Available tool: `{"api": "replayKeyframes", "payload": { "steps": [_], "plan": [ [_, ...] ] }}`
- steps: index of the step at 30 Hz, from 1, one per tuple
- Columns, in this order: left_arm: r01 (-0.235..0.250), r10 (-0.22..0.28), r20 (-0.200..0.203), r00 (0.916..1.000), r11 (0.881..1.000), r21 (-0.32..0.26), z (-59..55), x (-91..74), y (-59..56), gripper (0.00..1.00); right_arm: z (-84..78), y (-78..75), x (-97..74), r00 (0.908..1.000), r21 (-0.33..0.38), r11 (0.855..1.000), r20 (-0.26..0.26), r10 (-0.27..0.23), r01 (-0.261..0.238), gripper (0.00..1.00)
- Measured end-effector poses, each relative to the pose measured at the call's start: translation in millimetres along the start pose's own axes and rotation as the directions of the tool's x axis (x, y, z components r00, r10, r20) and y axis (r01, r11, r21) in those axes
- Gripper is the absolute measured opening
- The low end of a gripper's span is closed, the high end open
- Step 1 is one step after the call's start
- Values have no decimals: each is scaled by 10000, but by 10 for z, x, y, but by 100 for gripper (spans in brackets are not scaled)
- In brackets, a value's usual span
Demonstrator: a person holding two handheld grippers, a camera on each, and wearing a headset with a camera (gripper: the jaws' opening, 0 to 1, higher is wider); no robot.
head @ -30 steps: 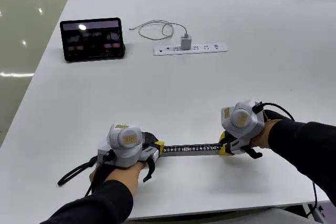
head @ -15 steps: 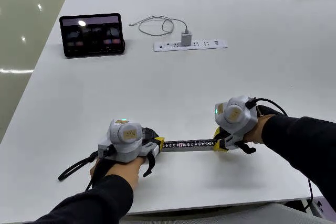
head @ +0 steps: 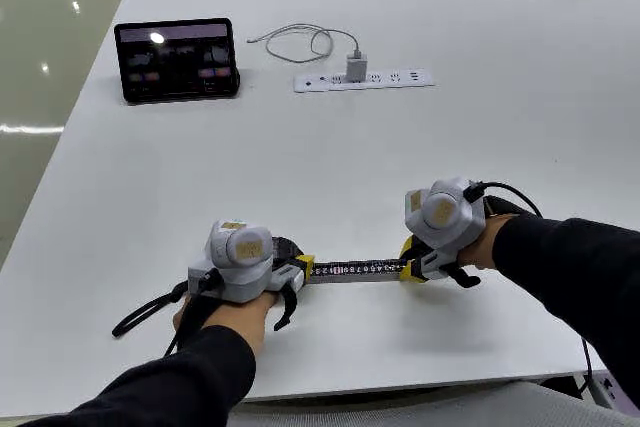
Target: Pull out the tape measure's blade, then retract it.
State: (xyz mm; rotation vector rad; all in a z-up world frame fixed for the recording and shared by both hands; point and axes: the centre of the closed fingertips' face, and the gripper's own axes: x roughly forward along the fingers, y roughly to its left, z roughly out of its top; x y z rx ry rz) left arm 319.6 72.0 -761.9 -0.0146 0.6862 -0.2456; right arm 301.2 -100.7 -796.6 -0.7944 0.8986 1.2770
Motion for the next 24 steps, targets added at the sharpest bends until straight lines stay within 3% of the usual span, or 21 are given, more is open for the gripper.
{"api": "replayKeyframes", "payload": {
  "steps": [24],
  "plan": [
    [14, -14, -11, 10000, 10000, -32, 0, -2, -2, 60, 158, 26, 78, 9996, 79, 10000, 275, -2, 0, 11]
  ]
}}
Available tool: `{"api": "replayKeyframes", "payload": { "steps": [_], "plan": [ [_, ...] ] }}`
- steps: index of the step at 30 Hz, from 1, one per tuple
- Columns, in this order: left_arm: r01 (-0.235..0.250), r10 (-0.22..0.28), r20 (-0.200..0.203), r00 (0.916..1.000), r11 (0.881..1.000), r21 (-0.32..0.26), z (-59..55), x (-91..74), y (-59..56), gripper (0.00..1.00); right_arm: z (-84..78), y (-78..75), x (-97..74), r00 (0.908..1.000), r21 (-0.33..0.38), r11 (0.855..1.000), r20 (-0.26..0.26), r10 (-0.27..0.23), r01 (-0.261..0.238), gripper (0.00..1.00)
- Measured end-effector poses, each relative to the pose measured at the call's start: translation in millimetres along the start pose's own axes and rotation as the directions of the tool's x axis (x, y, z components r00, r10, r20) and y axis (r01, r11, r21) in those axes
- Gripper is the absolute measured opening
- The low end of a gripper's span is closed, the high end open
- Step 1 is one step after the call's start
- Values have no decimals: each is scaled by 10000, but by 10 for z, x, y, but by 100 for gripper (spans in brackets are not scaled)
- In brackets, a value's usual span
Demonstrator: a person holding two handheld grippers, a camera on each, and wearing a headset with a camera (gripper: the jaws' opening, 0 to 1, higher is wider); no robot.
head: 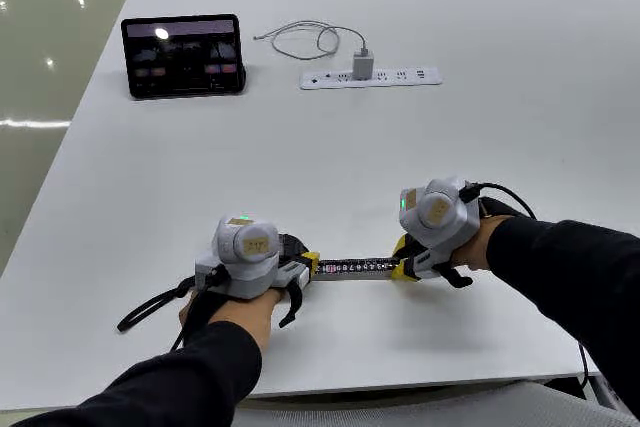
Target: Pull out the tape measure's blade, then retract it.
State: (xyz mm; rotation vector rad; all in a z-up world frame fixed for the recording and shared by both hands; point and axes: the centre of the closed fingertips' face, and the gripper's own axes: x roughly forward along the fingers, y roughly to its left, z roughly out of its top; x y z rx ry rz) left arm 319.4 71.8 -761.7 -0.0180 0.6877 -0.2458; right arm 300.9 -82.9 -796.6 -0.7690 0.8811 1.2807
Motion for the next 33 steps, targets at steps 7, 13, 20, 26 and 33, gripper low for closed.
{"api": "replayKeyframes", "payload": {
  "steps": [7, 13, 20, 26, 33],
  "plan": [
    [-2, 2, -3, 10000, 10000, -2, -1, -1, 1, 60, 46, 4, 23, 10000, -53, 10000, 28, 18, -18, 11],
    [2, -2, -4, 10000, 10000, -1, -2, -2, 2, 60, 74, 5, 50, 10000, -56, 10000, 96, 15, -14, 11],
    [5, -5, 3, 10000, 10000, -4, -2, -2, 3, 60, 114, 17, 63, 9998, -58, 10000, 177, 17, -16, 11],
    [16, -16, 5, 10000, 10000, -32, -1, -4, 1, 60, 140, 26, 82, 9997, -37, 10000, 233, 21, -20, 11],
    [19, -19, 16, 10000, 10000, -21, 2, -3, 0, 60, 172, 35, 100, 9994, 35, 10000, 347, 15, -16, 11]
  ]
}}
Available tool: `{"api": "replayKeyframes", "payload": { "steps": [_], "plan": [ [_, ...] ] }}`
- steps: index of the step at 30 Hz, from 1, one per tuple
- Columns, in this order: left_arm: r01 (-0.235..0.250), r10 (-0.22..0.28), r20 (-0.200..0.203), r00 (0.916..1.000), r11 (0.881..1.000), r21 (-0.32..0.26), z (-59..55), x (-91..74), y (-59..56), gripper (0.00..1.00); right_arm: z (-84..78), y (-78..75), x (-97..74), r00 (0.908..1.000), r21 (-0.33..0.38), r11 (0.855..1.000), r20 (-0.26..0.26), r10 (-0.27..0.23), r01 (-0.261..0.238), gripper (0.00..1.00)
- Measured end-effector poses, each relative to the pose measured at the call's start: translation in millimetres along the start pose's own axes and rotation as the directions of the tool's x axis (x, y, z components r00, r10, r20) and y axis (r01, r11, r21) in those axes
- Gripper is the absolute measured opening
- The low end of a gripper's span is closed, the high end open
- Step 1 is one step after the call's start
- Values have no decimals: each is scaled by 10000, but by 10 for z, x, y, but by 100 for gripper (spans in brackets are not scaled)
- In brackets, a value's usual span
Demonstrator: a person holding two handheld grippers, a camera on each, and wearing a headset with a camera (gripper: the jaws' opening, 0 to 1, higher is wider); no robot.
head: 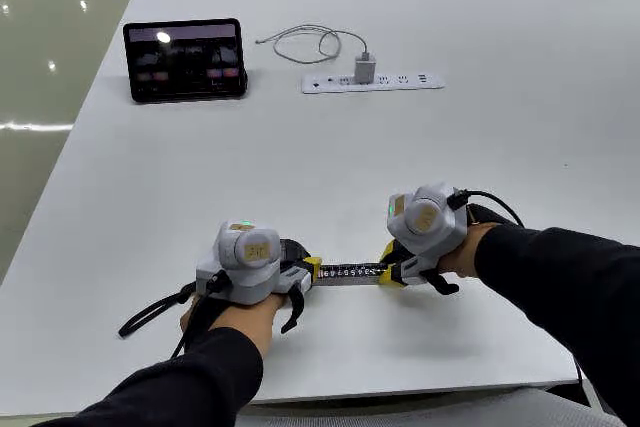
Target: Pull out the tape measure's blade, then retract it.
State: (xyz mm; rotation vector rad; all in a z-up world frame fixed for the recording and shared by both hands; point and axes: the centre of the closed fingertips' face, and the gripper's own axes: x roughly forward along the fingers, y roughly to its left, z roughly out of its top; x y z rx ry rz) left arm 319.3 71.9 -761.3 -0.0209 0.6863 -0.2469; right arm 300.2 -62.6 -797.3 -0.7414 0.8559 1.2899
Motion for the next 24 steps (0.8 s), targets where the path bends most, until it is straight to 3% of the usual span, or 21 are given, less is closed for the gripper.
{"api": "replayKeyframes", "payload": {
  "steps": [24],
  "plan": [
    [3, -3, -6, 10000, 10000, -19, -3, 4, -5, 60, 103, 19, 47, 9999, -161, 9998, 120, 88, -86, 11]
  ]
}}
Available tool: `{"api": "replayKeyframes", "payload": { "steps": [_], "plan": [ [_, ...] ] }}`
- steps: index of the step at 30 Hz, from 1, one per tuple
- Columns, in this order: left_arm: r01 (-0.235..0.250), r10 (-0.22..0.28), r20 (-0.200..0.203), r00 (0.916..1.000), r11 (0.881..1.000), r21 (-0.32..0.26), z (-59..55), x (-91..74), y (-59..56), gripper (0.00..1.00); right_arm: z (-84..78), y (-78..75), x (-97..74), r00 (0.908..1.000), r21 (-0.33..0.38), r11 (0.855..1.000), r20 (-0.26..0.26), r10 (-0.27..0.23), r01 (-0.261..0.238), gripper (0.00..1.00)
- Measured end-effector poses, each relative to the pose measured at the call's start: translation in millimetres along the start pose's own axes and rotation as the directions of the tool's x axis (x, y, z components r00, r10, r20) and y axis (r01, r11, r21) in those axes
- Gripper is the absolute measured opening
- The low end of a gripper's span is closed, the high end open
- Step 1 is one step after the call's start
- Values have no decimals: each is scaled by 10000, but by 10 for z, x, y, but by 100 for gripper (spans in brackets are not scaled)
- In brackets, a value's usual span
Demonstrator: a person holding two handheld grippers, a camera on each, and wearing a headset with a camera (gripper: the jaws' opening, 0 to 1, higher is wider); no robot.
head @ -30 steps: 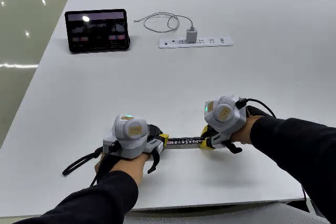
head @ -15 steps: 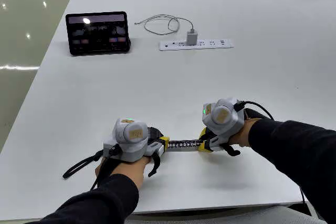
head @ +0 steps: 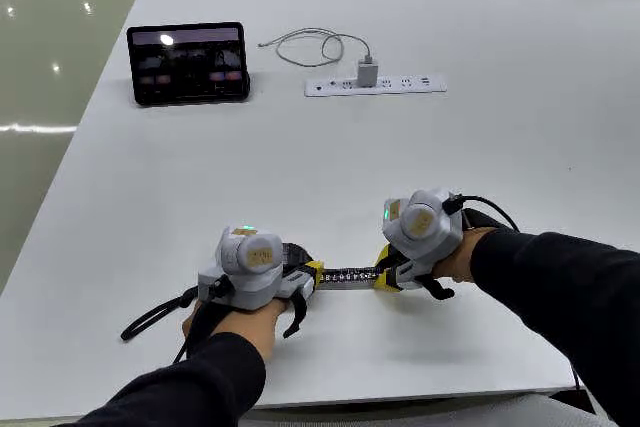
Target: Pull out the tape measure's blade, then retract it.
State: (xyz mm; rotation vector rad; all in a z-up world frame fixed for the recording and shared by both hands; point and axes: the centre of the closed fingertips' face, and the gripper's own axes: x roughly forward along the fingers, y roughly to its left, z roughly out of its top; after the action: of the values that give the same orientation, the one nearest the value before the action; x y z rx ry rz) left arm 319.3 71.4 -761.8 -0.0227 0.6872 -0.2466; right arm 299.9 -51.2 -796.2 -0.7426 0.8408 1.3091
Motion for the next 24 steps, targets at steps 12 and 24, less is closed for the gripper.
{"api": "replayKeyframes", "payload": {
  "steps": [12, 24],
  "plan": [
    [56, -56, 10, 10000, 10000, -45, 1, 0, 3, 60, 57, 10, 19, 9986, -9, 9999, 497, -164, 165, 11],
    [149, -149, 15, 9999, 9998, -117, 1, -6, 5, 60, 119, 10, 67, 9983, 165, 9998, 566, -127, 118, 11]
  ]
}}
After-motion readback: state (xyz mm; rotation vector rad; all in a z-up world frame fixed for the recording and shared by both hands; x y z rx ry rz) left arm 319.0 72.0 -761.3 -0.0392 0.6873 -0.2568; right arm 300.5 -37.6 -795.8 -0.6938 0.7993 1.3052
